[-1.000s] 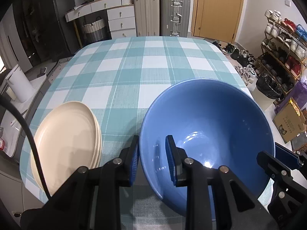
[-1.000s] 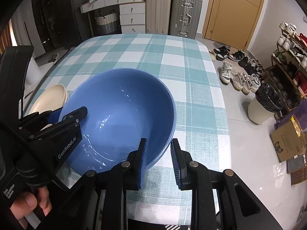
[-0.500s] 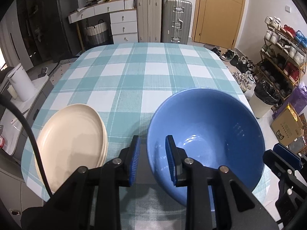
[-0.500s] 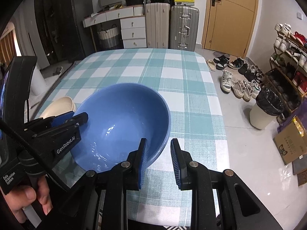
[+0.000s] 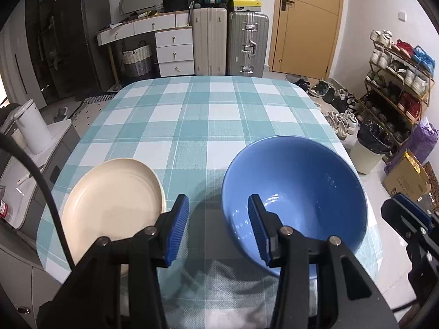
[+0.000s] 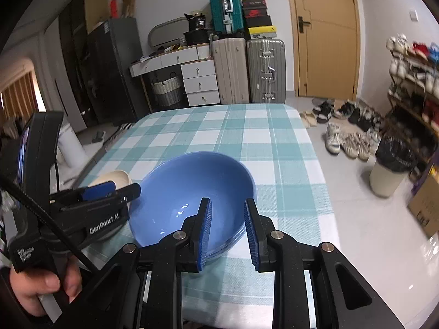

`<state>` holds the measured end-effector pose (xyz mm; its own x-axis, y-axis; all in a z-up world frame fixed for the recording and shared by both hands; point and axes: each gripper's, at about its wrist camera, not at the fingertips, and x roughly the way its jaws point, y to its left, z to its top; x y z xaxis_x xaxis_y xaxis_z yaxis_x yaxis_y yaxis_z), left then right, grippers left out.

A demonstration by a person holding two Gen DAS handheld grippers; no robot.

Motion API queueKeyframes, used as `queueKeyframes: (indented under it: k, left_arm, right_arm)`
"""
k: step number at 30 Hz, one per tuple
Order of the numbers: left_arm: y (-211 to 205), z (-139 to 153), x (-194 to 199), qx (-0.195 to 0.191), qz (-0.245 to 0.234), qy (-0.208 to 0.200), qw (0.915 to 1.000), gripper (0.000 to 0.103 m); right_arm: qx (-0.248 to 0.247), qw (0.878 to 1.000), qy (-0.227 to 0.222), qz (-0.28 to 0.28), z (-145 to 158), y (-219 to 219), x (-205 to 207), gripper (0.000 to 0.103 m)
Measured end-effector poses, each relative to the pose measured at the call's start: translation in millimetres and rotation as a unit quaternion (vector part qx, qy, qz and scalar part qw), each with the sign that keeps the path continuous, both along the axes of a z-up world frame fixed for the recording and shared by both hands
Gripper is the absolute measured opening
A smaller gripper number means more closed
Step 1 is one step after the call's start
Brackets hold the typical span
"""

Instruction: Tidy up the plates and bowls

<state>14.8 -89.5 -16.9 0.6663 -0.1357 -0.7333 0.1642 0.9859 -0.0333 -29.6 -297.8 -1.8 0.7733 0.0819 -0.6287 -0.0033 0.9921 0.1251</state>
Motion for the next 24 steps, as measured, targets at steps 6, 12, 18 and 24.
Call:
queueKeyframes:
  k: [6,12,18,24]
  left_arm:
    - [12.9,7.9,-19.4,-0.001,-0.011,-0.038,0.9992,0.046]
    - [48.9,22.5,-49.3,-0.042,0.003,-0.079,0.9960,0.046]
    - [80.9,32.9,-78.0,-0.008,0.034,-0.155,0.9872,0.046]
    - [104.7,27.3,-90.8,-0.001,0.040,-0.174,0.9839,0.047]
  right_arm:
    - [0.095,0.995,-0.021,-0.020,-8.8,-12.2,-17.7,0.024]
    - [0.125,0.989,-0.082,0.022,-2.8,6.2,-38.1,0.032]
    - [0.128,0.976,-0.170,0.054,10.1,33.2,-66.4,0.054]
    - [0.136,0.979,-0.138,0.064,-2.1,48.0,-57.3,0.066]
